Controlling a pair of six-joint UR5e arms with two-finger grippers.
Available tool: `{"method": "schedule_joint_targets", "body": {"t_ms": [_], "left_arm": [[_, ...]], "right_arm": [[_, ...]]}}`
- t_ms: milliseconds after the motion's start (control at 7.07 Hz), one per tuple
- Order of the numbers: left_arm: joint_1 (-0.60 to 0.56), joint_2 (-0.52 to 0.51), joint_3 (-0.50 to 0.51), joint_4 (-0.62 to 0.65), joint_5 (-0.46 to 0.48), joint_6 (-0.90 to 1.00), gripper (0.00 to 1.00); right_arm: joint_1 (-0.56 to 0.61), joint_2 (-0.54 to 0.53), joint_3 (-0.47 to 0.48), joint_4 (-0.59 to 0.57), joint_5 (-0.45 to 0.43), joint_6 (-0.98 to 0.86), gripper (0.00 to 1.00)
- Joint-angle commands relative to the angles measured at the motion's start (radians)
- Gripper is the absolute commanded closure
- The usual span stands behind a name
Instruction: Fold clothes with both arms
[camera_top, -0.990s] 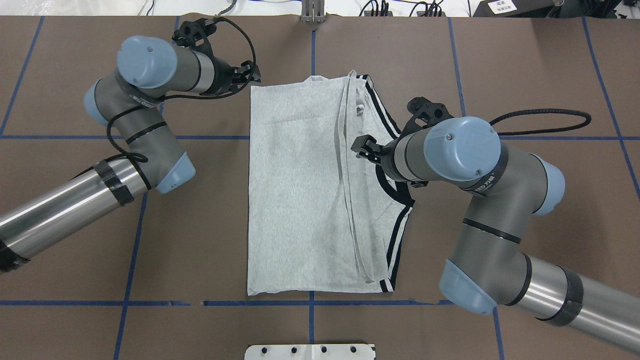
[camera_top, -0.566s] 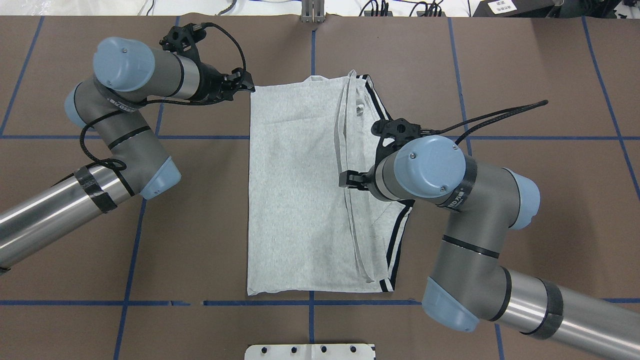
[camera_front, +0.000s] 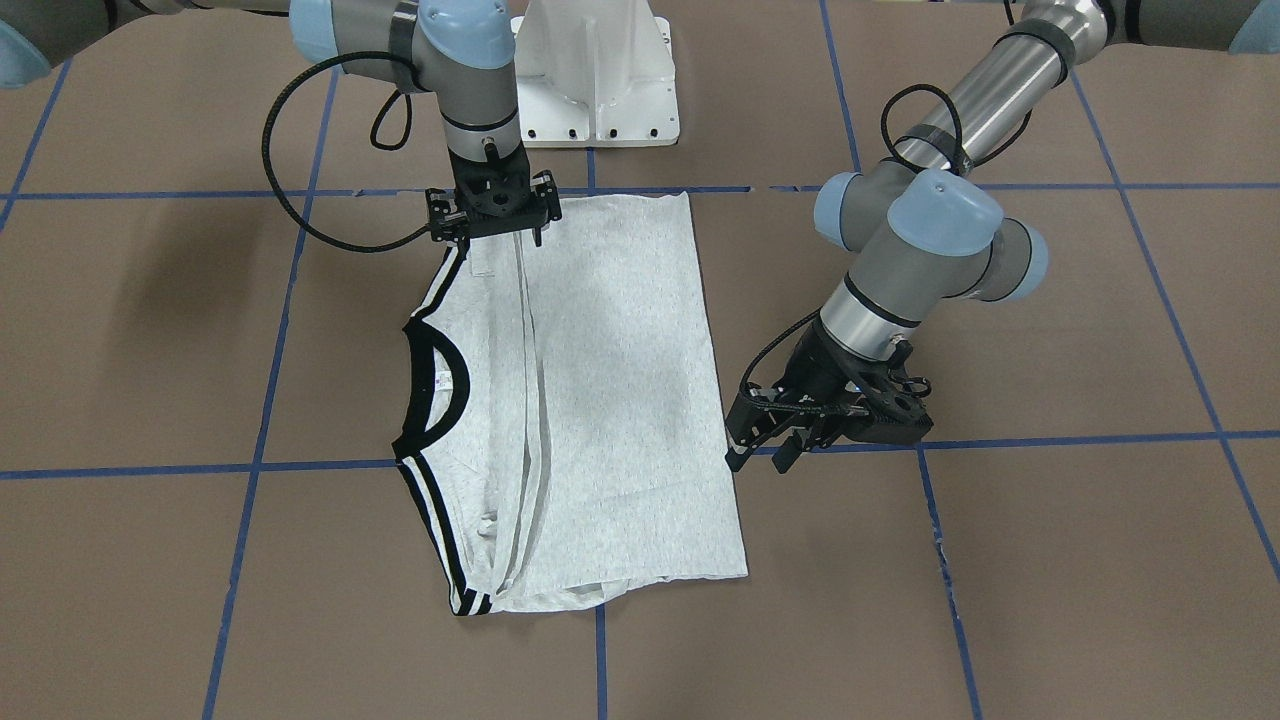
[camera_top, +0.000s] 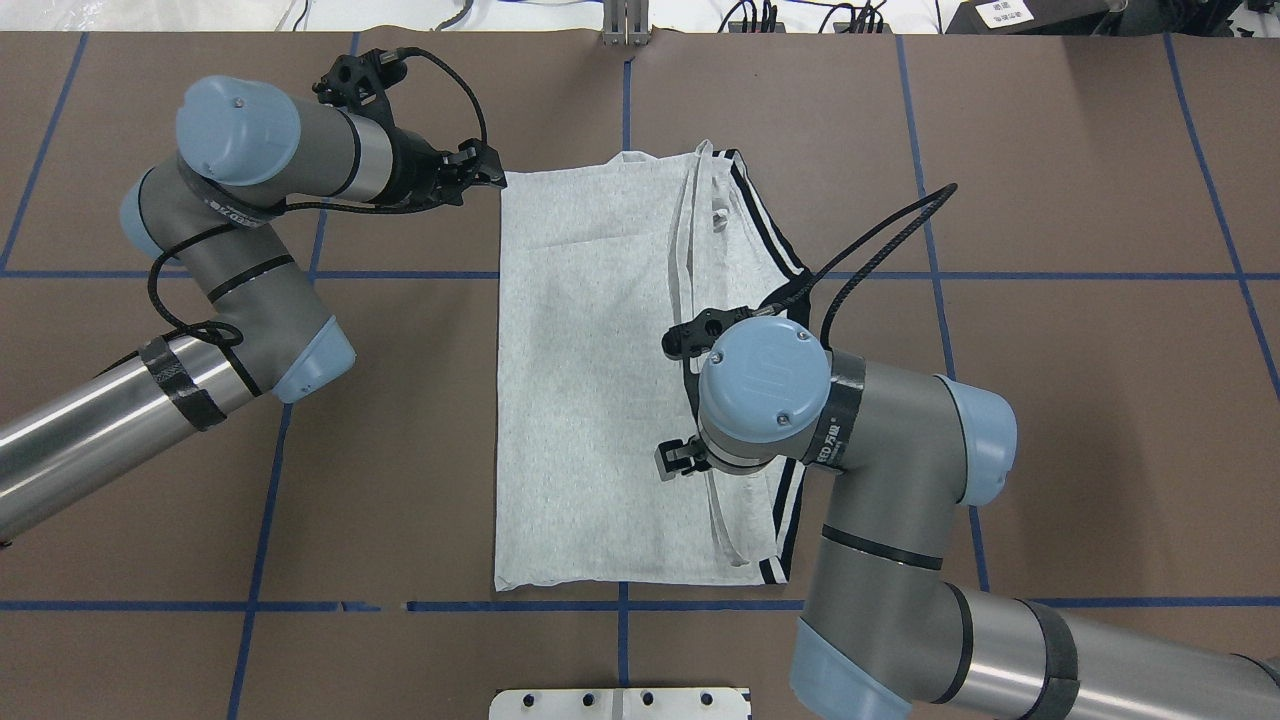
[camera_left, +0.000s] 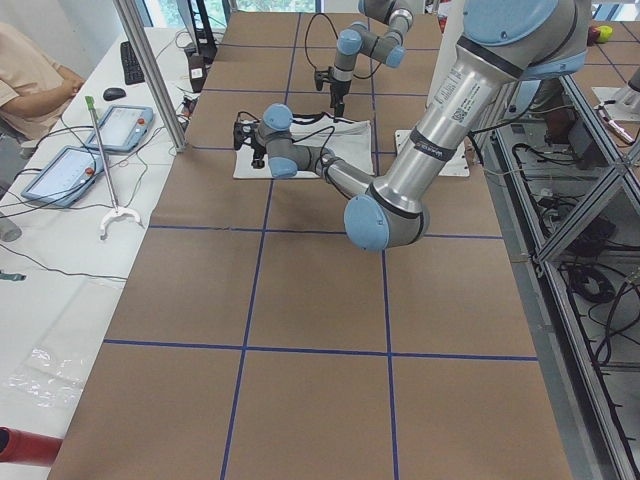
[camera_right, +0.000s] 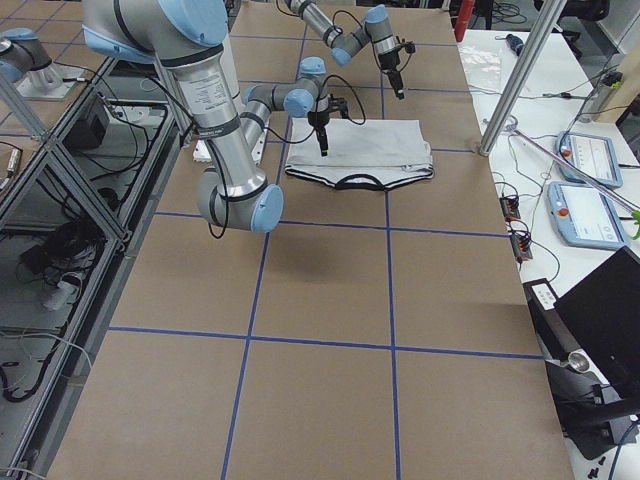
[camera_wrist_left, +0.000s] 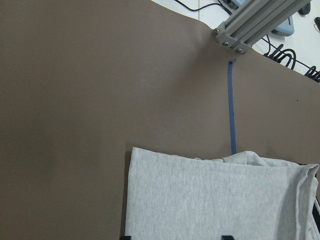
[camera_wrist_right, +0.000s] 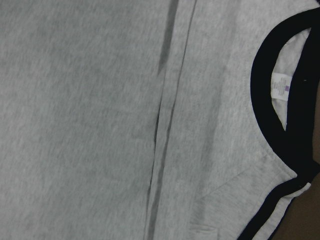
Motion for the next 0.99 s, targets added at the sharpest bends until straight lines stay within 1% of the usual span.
{"method": "schedule_joint_targets", "body": {"t_ms": [0,141,283,424,707,849], "left_arm": [[0.000,0.006,0.000,0.001,-0.005,-0.004,0.33],[0.001,0.029,-0.006,-0.001,-0.006,-0.004,0.33],[0.002,0.040,-0.025,-0.001,-0.005,-0.005,0.33],[0.003,0.060,-0.042,-0.001,-0.005,-0.007,0.33],[0.003,0.063,-0.049,-0.001,-0.003,-0.009,0.33],[0.003,0.063,-0.049,-0.001,-0.002,-0.009,0.33]], "right_arm": [[-0.030,0.029,-0.017,-0.099,0.094,-0.079,0.00],[-0.048,0.047,-0.046,-0.145,0.096,-0.079,0.00],[-0.065,0.064,-0.067,-0.161,0.095,-0.079,0.00],[-0.070,0.058,-0.072,-0.167,0.096,-0.079,0.00],[-0.073,0.061,-0.109,-0.168,0.102,-0.079,0.00],[-0.073,0.055,-0.109,-0.168,0.110,-0.079,0.00]]}}
